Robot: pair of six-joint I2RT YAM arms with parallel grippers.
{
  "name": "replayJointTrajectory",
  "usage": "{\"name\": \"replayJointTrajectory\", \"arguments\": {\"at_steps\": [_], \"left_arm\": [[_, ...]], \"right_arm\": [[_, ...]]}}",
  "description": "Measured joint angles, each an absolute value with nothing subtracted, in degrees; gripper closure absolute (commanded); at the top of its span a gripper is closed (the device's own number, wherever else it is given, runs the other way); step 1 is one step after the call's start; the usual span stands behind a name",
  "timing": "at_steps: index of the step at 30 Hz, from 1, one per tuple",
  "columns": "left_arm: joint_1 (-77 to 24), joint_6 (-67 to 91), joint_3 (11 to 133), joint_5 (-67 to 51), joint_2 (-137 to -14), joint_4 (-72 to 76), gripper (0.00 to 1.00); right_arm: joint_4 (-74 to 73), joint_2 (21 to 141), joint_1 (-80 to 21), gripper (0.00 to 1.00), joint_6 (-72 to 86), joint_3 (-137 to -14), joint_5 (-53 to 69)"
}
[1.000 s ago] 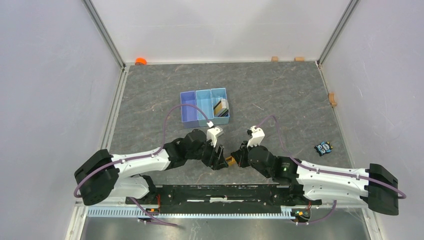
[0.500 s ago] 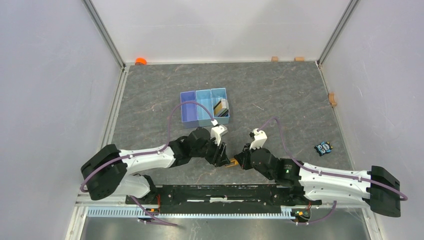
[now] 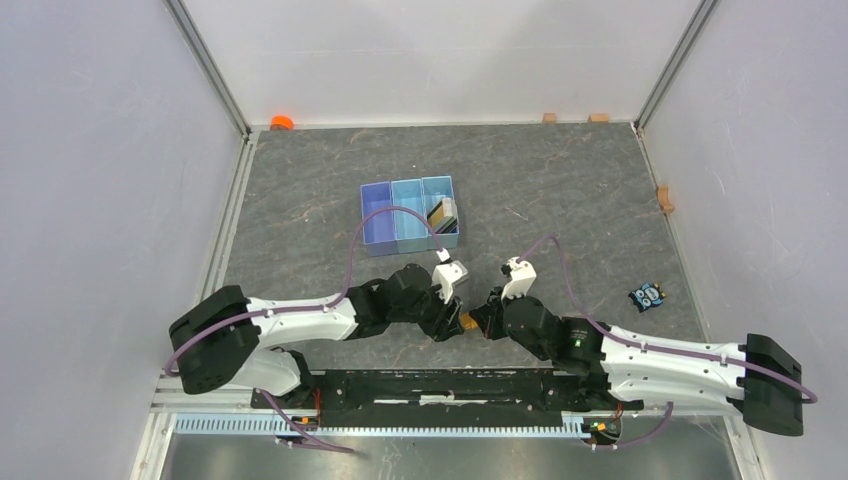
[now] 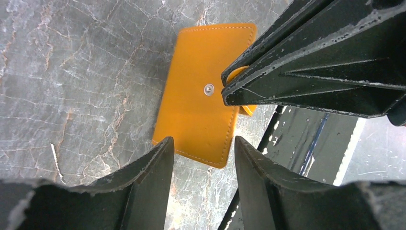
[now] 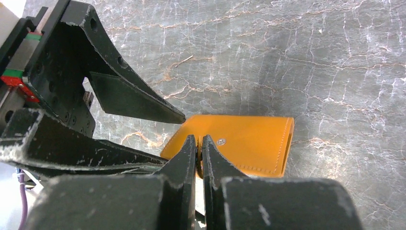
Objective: Put the credit cards into the card holder
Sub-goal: Open the card holder at the center of the board.
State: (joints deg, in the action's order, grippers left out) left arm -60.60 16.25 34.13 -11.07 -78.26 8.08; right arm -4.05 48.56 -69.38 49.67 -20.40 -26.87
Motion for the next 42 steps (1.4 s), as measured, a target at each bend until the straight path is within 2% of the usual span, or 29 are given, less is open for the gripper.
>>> {"name": "replayJointTrajectory", "arguments": {"at_steps": [9, 26, 29, 31, 35, 36, 40, 42], "left_arm": [[-61.5, 14.8, 34.1, -7.8, -77.8, 8.6, 0.39], [-61.5, 12.9, 35.7, -7.6, -79.5, 11.0, 0.48], [-61.5, 12.2, 35.7, -7.6, -80.0, 11.3, 0.53], [-61.5, 12.1, 35.7, -7.6, -80.3, 11.3, 0.62], [-61.5, 11.7, 35.7, -7.5, -80.6, 11.3, 0.95], [-61.5, 11.7, 35.7, -7.2, -80.6, 11.4, 0.98], [-61.5, 12.1, 35.2, -3.3, -79.8, 11.2, 0.98], [-61.6, 13.4, 33.9, -0.1, -77.3, 10.3, 0.98]], "right_arm": [[-4.2, 47.3, -69.4, 1.00, 49.7, -20.2, -26.9], [-5.4, 45.1, -69.4, 1.00, 49.8, -19.0, -25.8], [-5.5, 44.9, -69.4, 1.00, 49.8, -19.0, -25.7], [-5.5, 44.7, -69.4, 1.00, 49.8, -19.0, -25.7], [-5.8, 44.0, -69.4, 1.00, 49.9, -18.8, -25.8], [-6.1, 43.8, -69.4, 1.00, 49.9, -18.8, -25.9], [-8.2, 42.9, -69.4, 1.00, 50.2, -18.8, -27.1], [-9.7, 42.5, -69.4, 0.96, 50.5, -18.8, -28.3]]}}
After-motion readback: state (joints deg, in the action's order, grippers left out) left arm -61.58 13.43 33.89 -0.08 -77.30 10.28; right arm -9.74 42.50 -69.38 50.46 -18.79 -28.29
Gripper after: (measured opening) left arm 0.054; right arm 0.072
